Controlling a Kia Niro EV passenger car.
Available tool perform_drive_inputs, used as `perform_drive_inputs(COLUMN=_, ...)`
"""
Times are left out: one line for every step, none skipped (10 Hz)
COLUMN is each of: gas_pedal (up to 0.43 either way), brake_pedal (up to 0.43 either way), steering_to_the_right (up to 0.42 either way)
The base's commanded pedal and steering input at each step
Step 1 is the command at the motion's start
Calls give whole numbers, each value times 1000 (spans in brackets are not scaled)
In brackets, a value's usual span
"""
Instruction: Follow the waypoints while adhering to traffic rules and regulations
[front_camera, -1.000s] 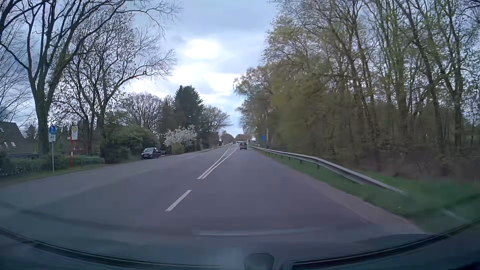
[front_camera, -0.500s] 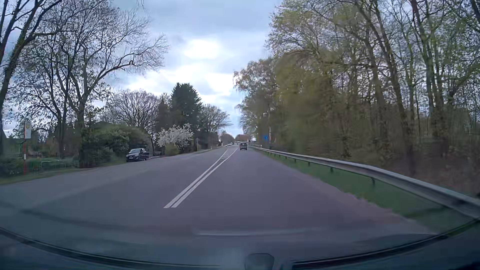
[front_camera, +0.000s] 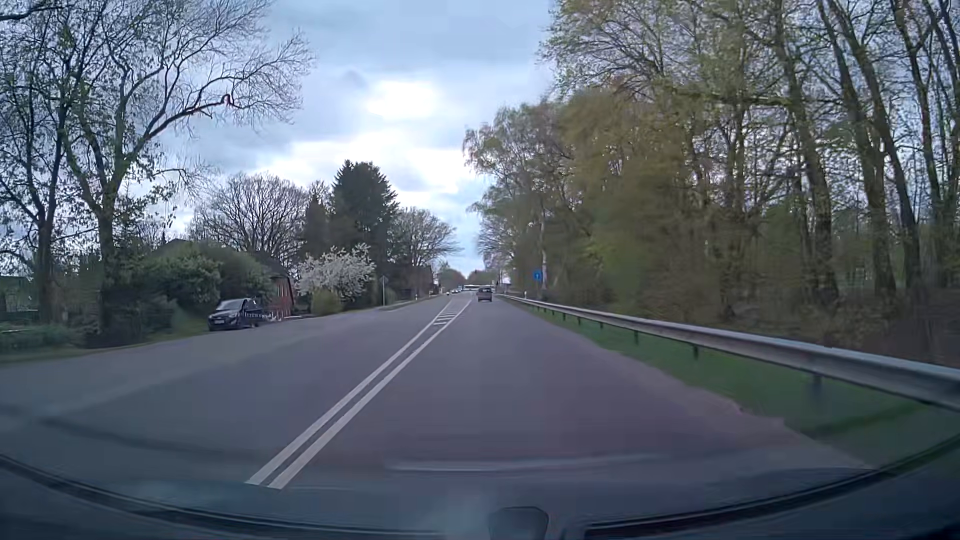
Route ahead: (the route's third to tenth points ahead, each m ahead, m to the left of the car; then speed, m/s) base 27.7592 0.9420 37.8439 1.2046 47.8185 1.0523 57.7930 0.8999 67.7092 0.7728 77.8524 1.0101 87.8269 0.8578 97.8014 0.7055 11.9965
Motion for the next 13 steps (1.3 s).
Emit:
perform_drive_inputs(gas_pedal=87, brake_pedal=0, steering_to_the_right=3)
perform_drive_inputs(gas_pedal=87, brake_pedal=0, steering_to_the_right=3)
perform_drive_inputs(gas_pedal=87, brake_pedal=0, steering_to_the_right=3)
perform_drive_inputs(gas_pedal=87, brake_pedal=0, steering_to_the_right=3)
perform_drive_inputs(gas_pedal=87, brake_pedal=0, steering_to_the_right=3)
perform_drive_inputs(gas_pedal=87, brake_pedal=0, steering_to_the_right=3)
perform_drive_inputs(gas_pedal=87, brake_pedal=0, steering_to_the_right=3)
perform_drive_inputs(gas_pedal=87, brake_pedal=0, steering_to_the_right=3)
perform_drive_inputs(gas_pedal=87, brake_pedal=0, steering_to_the_right=3)
perform_drive_inputs(gas_pedal=87, brake_pedal=0, steering_to_the_right=3)
perform_drive_inputs(gas_pedal=87, brake_pedal=0, steering_to_the_right=3)
perform_drive_inputs(gas_pedal=87, brake_pedal=0, steering_to_the_right=3)
perform_drive_inputs(gas_pedal=87, brake_pedal=0, steering_to_the_right=3)
